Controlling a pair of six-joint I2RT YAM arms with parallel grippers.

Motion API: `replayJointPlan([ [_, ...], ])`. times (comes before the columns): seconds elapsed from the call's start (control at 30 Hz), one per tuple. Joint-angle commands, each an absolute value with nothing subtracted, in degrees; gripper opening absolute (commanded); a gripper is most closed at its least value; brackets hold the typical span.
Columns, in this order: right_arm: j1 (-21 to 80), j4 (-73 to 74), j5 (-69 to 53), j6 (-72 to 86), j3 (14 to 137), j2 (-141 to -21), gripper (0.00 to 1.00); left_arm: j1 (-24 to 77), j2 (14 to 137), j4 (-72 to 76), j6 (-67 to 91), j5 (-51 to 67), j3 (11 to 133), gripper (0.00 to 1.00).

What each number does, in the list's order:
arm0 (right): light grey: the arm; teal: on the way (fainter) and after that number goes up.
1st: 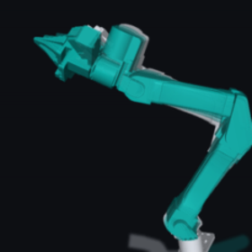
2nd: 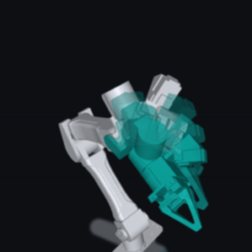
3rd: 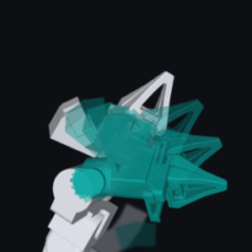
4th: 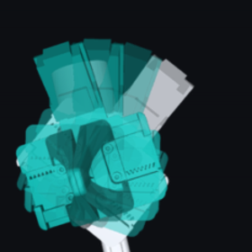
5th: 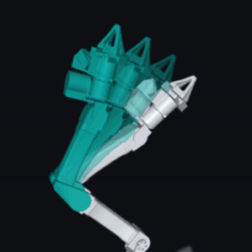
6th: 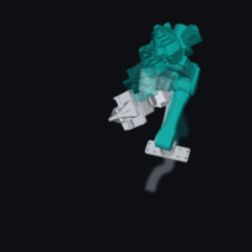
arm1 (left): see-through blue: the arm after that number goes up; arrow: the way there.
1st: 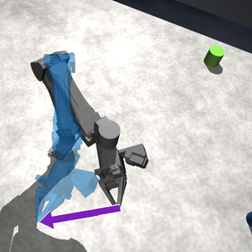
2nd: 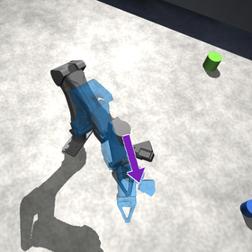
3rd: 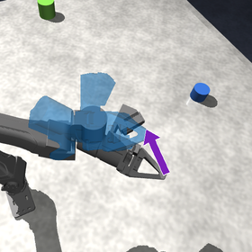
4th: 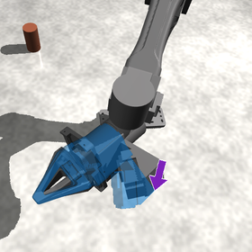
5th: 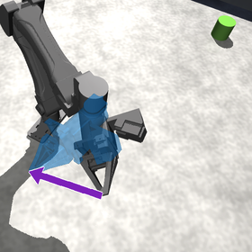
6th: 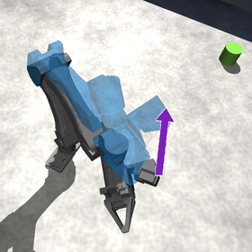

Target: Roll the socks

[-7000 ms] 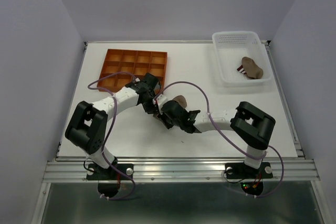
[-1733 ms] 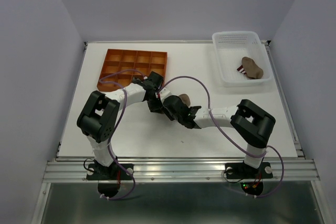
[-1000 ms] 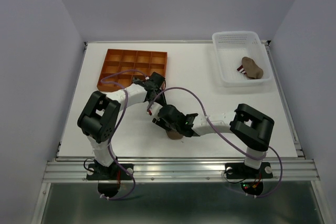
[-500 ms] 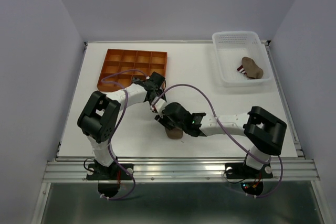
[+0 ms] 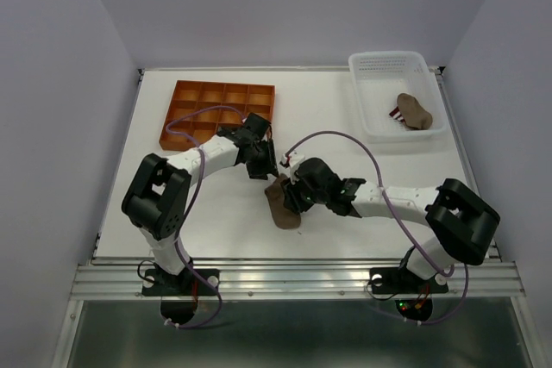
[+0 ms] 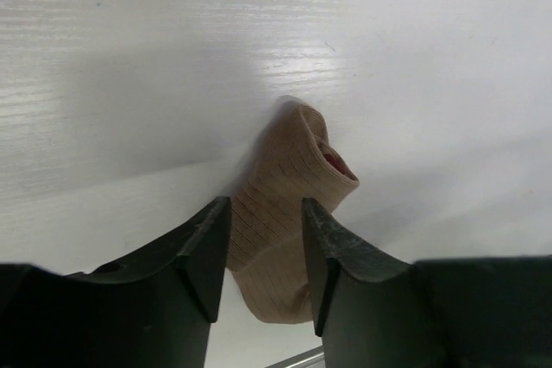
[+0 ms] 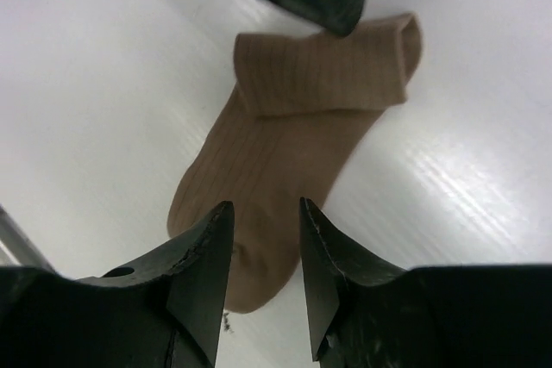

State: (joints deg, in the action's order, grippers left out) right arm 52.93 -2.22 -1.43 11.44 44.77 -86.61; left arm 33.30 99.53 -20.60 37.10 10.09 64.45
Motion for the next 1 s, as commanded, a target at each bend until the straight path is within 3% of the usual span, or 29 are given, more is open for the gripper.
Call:
replayJointPlan([
  [0.0, 52.91, -0.18, -7.73, 15.64, 44.47, -87.71, 0.42, 33.31, 95.10, -22.15, 33.75, 10.02, 67.06, 0.52],
  [0.2, 52.38, 3.42, -7.30, 17.05, 43.42, -86.75, 0.42, 33.49, 91.94, -22.41, 28.66, 12.20, 64.08, 0.67],
  [0.63, 47.37, 10.28, -17.92, 20.65, 39.64, -77.61, 0.44, 36.82, 91.22, -18.28, 23.20, 12.66, 59.41, 0.68],
  [0.97, 47.37, 9.67, -22.94, 21.09, 41.13, -82.34, 0.44, 39.29, 95.09, -23.55, 22.33, 5.10, 61.87, 0.68],
])
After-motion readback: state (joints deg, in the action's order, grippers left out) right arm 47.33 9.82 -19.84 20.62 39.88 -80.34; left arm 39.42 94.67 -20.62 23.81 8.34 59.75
